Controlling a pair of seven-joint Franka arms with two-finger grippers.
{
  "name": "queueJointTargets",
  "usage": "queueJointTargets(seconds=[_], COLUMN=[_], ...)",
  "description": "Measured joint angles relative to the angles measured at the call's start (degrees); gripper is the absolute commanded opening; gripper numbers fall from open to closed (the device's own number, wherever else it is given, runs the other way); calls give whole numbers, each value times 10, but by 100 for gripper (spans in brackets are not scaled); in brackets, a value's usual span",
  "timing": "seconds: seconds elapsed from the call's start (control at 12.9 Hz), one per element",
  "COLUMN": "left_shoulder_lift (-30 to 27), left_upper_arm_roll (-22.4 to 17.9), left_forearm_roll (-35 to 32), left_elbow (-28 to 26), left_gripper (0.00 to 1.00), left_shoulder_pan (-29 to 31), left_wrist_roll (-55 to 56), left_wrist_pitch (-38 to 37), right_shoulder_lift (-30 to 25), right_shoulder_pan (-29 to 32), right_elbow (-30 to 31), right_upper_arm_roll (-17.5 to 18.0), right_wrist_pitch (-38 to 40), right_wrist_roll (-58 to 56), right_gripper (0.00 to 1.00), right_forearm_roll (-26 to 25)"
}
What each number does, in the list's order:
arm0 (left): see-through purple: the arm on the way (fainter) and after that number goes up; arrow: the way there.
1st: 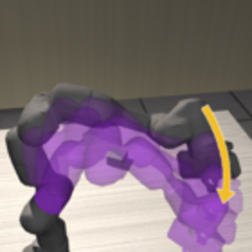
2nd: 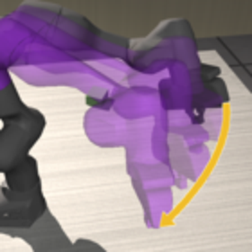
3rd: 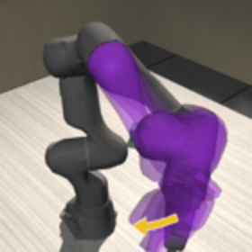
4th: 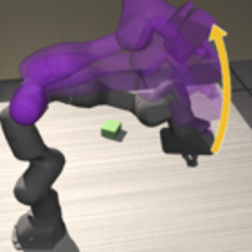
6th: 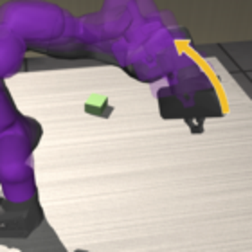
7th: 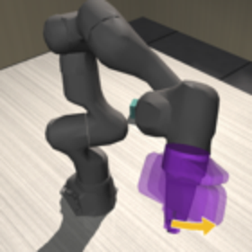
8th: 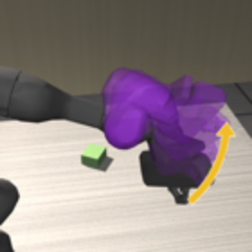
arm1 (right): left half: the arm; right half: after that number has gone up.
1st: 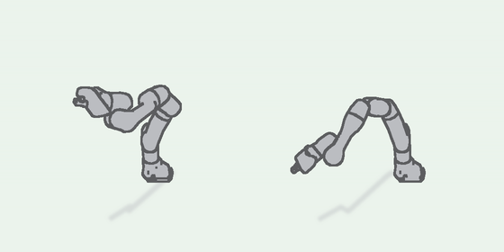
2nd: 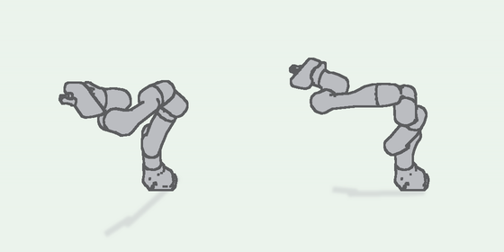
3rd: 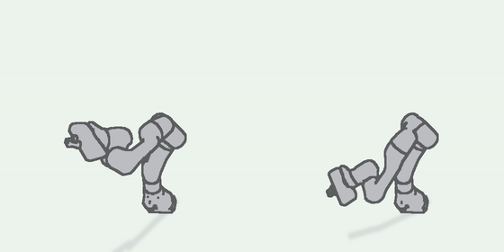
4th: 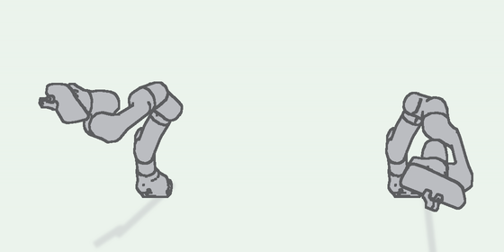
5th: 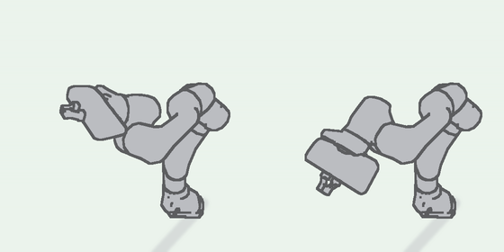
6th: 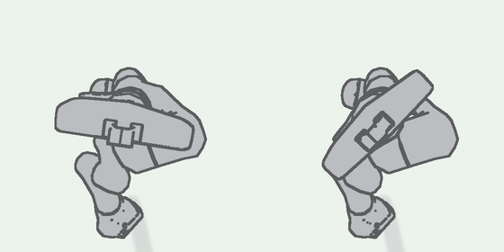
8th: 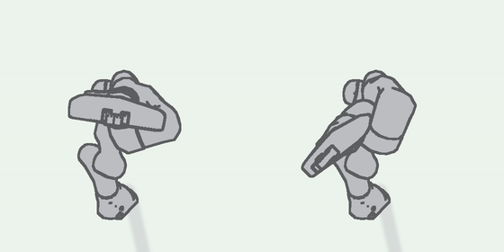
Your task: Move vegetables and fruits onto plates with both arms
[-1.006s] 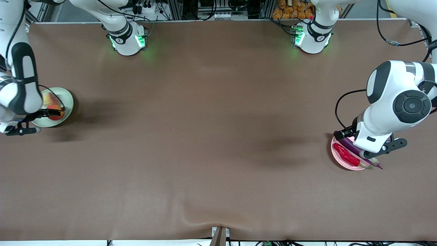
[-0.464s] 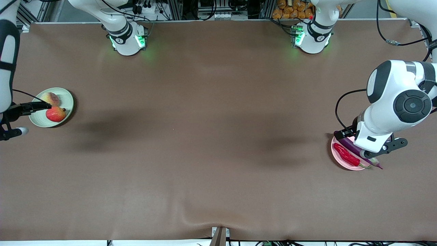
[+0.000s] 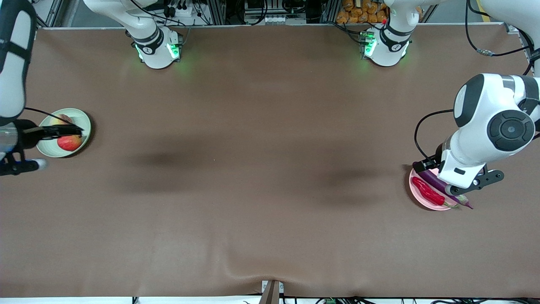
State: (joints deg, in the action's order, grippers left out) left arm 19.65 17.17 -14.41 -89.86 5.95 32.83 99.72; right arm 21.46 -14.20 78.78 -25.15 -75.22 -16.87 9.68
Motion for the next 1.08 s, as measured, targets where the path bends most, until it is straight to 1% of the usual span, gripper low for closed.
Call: queueJointTargets(seconds=[0.15,0.31,0.46,0.54,0.62,0.77,0.85,0.93,1.01,1.08], left_shoulder_lift=[-17,-51,-91,-109,-125,-153,-166,-177,-186,-194], left_upper_arm_roll=[0,-1,0,4,11,15,1,-32,-65,-84], left_forearm_roll=[15,39,52,60,69,77,77,77,78,78], left_elbow=[1,2,2,1,0,-1,-2,-2,-3,-3], left_gripper=[100,100,100,100,100,100,100,100,100,100], left_shoulder_pan=[4,12,14,14,14,10,-6,-37,-68,-83], left_wrist_roll=[-33,-94,-139,-150,-159,-183,-190,-200,-218,-237], left_wrist_pitch=[-9,-29,-64,-84,-103,-133,-141,-148,-154,-158], right_shoulder_lift=[-19,-40,-64,-84,-113,-181,-208,-228,-241,-243], right_shoulder_pan=[5,10,14,21,30,42,48,58,71,80], right_elbow=[-2,-2,9,30,65,142,165,173,157,119], right_upper_arm_roll=[45,84,113,126,137,147,148,149,149,149], right_wrist_pitch=[-31,-39,-46,-62,-88,-126,-133,-137,-129,-90], right_wrist_roll=[68,149,202,211,213,213,213,212,199,180], right_gripper=[100,100,100,100,100,100,100,100,100,100], right_forearm_roll=[1,1,1,1,1,1,0,-2,-13,-39])
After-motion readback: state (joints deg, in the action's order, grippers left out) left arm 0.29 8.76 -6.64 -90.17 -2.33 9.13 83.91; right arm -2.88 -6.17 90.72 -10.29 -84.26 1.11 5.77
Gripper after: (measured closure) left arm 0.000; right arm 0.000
